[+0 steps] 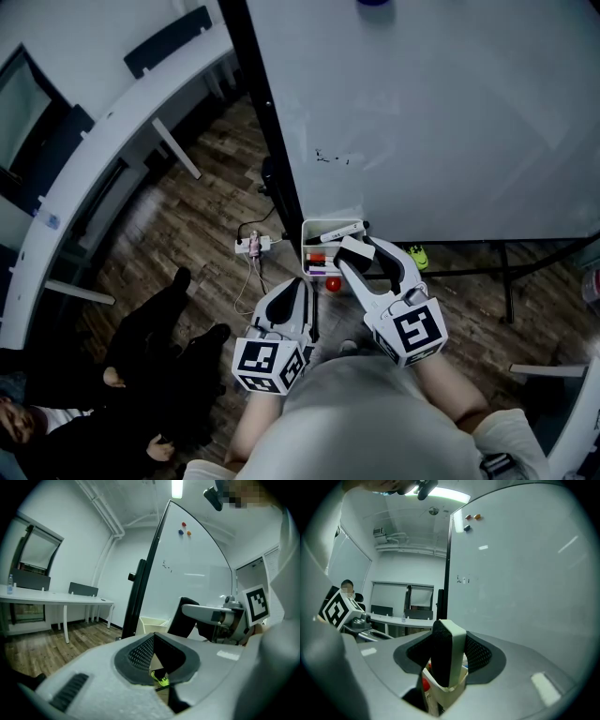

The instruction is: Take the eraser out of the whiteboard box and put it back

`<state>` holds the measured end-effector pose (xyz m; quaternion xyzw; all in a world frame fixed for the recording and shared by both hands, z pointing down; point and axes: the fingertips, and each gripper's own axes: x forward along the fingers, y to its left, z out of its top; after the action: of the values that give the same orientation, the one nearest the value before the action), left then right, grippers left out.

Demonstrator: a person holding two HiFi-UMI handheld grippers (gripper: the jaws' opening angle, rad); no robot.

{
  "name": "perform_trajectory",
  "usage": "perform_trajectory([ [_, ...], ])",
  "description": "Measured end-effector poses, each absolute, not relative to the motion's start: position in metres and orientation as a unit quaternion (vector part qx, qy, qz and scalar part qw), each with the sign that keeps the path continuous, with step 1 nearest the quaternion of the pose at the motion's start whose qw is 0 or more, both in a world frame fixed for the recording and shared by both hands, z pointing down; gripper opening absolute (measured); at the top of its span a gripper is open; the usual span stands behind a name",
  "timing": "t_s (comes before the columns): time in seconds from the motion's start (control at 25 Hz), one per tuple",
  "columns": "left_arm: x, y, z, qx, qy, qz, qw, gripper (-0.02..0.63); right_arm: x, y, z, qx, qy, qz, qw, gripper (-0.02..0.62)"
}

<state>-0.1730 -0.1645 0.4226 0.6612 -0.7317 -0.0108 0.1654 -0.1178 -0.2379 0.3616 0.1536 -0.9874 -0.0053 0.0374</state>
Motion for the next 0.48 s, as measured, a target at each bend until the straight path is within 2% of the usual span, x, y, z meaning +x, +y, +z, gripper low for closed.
perform_trajectory([
  [0.48,-0.165,-0.161,0.417,0.682,-0.714,-0.01,0.159,0.005,-0.101,-0.227,0.334,0.179,-0.984,-0.021,0.007,0.204],
])
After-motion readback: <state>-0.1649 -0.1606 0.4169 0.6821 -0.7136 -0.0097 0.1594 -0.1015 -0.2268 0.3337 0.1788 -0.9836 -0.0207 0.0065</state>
